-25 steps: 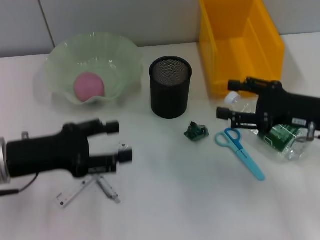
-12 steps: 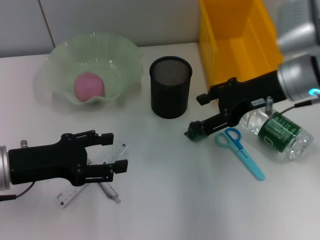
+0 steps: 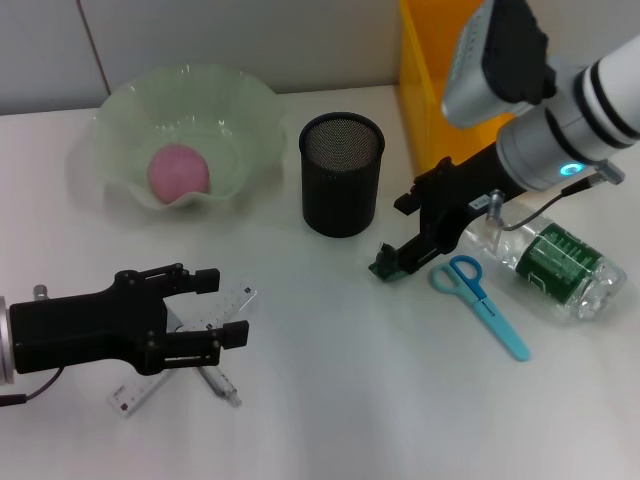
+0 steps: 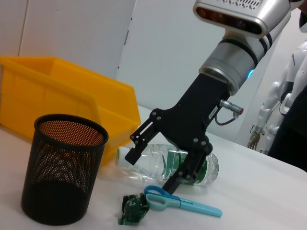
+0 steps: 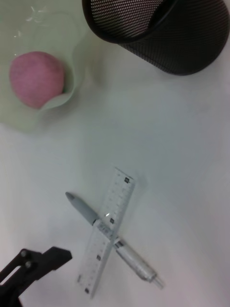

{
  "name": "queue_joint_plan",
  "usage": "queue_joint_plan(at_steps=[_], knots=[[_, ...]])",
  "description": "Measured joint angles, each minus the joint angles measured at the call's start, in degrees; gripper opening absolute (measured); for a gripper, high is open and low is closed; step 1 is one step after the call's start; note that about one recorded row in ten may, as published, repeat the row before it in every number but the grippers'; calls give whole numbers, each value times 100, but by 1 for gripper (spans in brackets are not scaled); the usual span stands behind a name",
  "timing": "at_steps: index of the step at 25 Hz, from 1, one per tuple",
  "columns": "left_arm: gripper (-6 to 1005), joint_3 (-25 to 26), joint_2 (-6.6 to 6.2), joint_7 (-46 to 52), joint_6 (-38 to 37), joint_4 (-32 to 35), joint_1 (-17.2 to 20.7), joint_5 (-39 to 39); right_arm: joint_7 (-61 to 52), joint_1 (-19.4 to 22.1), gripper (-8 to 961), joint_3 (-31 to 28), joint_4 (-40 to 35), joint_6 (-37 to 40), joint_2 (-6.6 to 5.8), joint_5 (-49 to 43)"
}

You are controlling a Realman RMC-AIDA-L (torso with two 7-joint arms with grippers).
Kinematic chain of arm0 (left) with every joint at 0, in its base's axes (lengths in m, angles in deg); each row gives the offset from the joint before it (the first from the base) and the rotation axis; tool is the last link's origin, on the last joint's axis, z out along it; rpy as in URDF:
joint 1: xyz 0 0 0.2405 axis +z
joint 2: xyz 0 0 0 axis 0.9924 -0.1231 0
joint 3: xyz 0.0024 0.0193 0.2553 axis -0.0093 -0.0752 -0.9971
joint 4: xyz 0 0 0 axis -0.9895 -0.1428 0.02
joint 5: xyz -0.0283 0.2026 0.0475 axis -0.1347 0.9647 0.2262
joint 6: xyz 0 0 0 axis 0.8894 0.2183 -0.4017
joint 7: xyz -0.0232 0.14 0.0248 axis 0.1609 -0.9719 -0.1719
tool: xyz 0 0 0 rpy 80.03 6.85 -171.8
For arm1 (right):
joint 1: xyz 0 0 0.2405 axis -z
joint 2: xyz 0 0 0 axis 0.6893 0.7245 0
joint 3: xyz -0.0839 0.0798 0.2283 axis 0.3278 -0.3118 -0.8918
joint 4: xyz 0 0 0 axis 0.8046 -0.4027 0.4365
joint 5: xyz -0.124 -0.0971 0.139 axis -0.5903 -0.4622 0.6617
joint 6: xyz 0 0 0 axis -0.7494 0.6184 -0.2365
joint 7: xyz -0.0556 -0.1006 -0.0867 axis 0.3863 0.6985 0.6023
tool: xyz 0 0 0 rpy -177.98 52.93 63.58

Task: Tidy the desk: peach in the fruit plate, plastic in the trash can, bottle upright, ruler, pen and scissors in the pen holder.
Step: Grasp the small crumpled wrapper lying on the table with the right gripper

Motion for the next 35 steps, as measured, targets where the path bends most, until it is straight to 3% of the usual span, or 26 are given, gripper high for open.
queue_joint_plan(at_steps=[16,35], knots=[[846,4,-5,-1,13,10,-1,0,-245,31,680,842,637,-956,23,-123],[847,2,-5,-1,-1,53,-17,9,-214,85,663,1069,865,-1385,44,-5]])
